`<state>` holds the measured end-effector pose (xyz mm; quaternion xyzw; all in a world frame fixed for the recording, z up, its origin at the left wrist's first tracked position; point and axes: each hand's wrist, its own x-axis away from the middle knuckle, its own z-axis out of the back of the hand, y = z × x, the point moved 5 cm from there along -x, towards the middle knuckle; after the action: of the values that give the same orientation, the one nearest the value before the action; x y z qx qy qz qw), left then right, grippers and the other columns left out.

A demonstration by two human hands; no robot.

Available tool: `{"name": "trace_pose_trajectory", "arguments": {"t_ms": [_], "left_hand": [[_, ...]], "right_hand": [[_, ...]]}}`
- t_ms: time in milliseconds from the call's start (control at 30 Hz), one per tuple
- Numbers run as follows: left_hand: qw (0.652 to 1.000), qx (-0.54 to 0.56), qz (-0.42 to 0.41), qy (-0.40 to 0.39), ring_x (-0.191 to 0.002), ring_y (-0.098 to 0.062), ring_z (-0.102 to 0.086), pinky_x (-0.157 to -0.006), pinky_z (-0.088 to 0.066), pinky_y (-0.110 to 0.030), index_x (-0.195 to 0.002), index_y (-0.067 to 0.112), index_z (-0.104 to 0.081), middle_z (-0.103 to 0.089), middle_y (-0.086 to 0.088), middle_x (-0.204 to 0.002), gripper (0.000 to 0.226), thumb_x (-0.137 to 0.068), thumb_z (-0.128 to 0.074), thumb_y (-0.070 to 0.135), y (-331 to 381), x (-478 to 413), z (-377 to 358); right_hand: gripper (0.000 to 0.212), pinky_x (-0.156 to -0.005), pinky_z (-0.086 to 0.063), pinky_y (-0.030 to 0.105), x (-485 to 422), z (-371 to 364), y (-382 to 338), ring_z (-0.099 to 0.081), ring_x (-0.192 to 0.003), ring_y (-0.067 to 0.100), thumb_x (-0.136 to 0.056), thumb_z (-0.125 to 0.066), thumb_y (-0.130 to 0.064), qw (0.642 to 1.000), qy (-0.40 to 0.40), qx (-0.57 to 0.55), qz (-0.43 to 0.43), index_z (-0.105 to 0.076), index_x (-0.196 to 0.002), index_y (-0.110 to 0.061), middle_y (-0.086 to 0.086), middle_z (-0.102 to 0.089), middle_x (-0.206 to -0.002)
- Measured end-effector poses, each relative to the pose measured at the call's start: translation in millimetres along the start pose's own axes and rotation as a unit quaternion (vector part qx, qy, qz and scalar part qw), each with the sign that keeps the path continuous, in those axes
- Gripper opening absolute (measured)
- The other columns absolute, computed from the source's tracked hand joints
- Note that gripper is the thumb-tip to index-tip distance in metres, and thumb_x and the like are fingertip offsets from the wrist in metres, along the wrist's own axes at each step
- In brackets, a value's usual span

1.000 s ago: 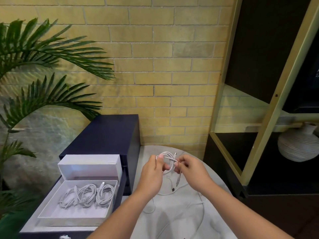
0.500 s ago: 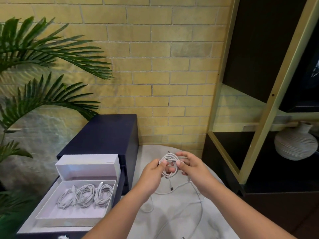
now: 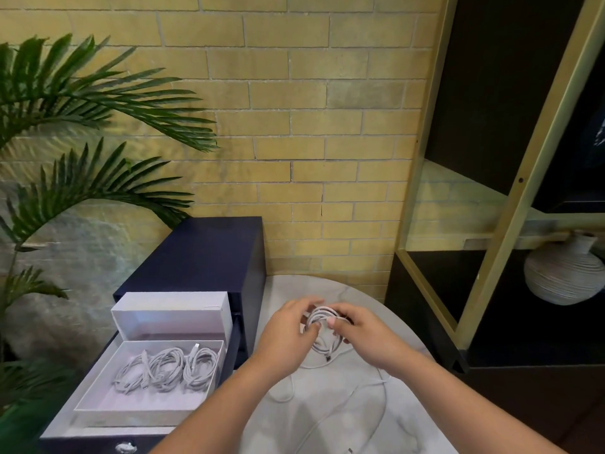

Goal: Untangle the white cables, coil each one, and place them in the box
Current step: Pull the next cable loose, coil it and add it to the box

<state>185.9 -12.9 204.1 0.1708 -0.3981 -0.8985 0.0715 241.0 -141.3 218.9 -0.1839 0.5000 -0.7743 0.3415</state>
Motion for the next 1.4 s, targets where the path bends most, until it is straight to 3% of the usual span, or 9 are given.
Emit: {"name": "trace_pose_trajectory", "arguments": {"t_ms": [167,300,400,567,667,833,1033,1167,1400], "left_hand": [[0.977,-0.196,-0.081,0.017,-0.099,-0.009,-0.055,-0.075,-0.040,-0.023,-0.115,0.037,-0.057,-0.064,0.014,-0.107,0.022,-0.097,-0.045,0.037,10.2,3.0,2.2],[0.970,-0.234,-0.061,0.040,-0.098,-0.013,-0.055,-0.075,-0.039,-0.026,-0.111,0.030,-0.057,-0.065,0.010,-0.105,0.020,-0.099,-0.042,0.036,6.4,2.2,4.6],[0.960,-0.275,-0.040,0.027,-0.096,-0.017,-0.055,-0.074,-0.040,-0.031,-0.098,0.024,-0.056,-0.064,0.006,-0.100,0.023,-0.098,-0.041,0.041,0.3,0.3,3.4],[0.972,-0.230,-0.026,-0.050,-0.083,-0.017,-0.051,-0.075,-0.045,-0.036,-0.070,0.027,-0.041,-0.059,0.005,-0.081,0.034,-0.094,-0.045,0.051,-5.2,-0.3,-3.7],[0.985,-0.162,-0.022,-0.055,-0.078,-0.016,-0.052,-0.073,-0.046,-0.039,-0.069,0.021,-0.046,-0.058,0.003,-0.075,0.040,-0.093,-0.045,0.053,-6.3,-0.6,-0.9],[0.994,-0.104,0.008,-0.037,-0.076,-0.015,-0.058,-0.069,-0.046,-0.039,-0.077,0.020,-0.049,-0.065,0.003,-0.080,0.039,-0.097,-0.039,0.051,-2.6,0.3,1.9],[0.993,-0.111,0.027,0.015,-0.077,-0.017,-0.059,-0.068,-0.045,-0.037,-0.087,0.020,-0.046,-0.062,0.002,-0.080,0.037,-0.100,-0.027,0.049,-0.4,0.5,4.1],[0.993,-0.101,0.051,0.025,-0.075,-0.018,-0.065,-0.071,-0.049,-0.045,-0.087,0.019,-0.045,-0.063,0.001,-0.077,0.039,-0.099,-0.027,0.051,-2.7,-0.7,1.9],[0.993,-0.087,0.074,-0.012,-0.067,-0.011,-0.065,-0.071,-0.054,-0.042,-0.096,0.021,-0.046,-0.068,0.004,-0.068,0.035,-0.100,-0.027,0.050,2.5,2.7,2.0]], "right_hand": [[0.013,-0.065,-0.043,0.015,-2.4,0.5,-4.7,-0.054,-0.070,-0.003,-0.094,-0.057,-0.019,0.996,0.010,0.087,0.028,-0.065,-0.104,-0.021,-0.011,-0.063,-0.082],[0.010,-0.064,-0.042,0.016,-4.2,9.9,-4.1,-0.053,-0.075,0.004,-0.088,-0.065,-0.027,0.971,0.102,0.209,0.056,-0.060,-0.095,-0.023,-0.009,-0.059,-0.085],[0.008,-0.068,-0.041,0.020,-4.1,11.3,-10.1,-0.049,-0.078,0.006,-0.091,-0.061,-0.025,0.943,0.105,0.296,0.106,-0.059,-0.092,-0.018,-0.009,-0.055,-0.087],[0.008,-0.076,-0.043,0.029,-5.1,13.2,-13.8,-0.045,-0.089,0.012,-0.091,-0.059,-0.027,0.902,0.115,0.380,0.167,-0.063,-0.095,-0.021,-0.007,-0.055,-0.094],[0.010,-0.075,-0.042,0.027,-5.9,17.2,-15.0,-0.046,-0.089,0.014,-0.089,-0.062,-0.030,0.880,0.135,0.415,0.189,-0.068,-0.095,-0.023,-0.008,-0.056,-0.094],[0.008,-0.077,-0.048,0.028,-10.8,22.8,-11.8,-0.054,-0.083,0.007,-0.092,-0.061,-0.020,0.943,0.140,0.274,0.123,-0.068,-0.094,-0.016,-0.007,-0.061,-0.089],[0.019,-0.076,-0.055,0.023,-7.0,14.8,-0.6,-0.065,-0.085,0.004,-0.088,-0.066,-0.032,0.988,0.136,0.065,0.016,-0.066,-0.102,-0.020,-0.009,-0.067,-0.094],[0.021,-0.077,-0.058,0.032,-5.2,3.1,7.6,-0.068,-0.084,0.012,-0.083,-0.072,-0.022,0.990,0.131,-0.036,-0.027,-0.062,-0.101,-0.018,-0.001,-0.068,-0.095],[0.017,-0.066,-0.050,0.027,-5.2,-1.1,6.3,-0.061,-0.070,0.012,-0.086,-0.067,-0.007,0.973,0.123,-0.184,-0.069,-0.061,-0.102,-0.008,0.007,-0.065,-0.084]]}}
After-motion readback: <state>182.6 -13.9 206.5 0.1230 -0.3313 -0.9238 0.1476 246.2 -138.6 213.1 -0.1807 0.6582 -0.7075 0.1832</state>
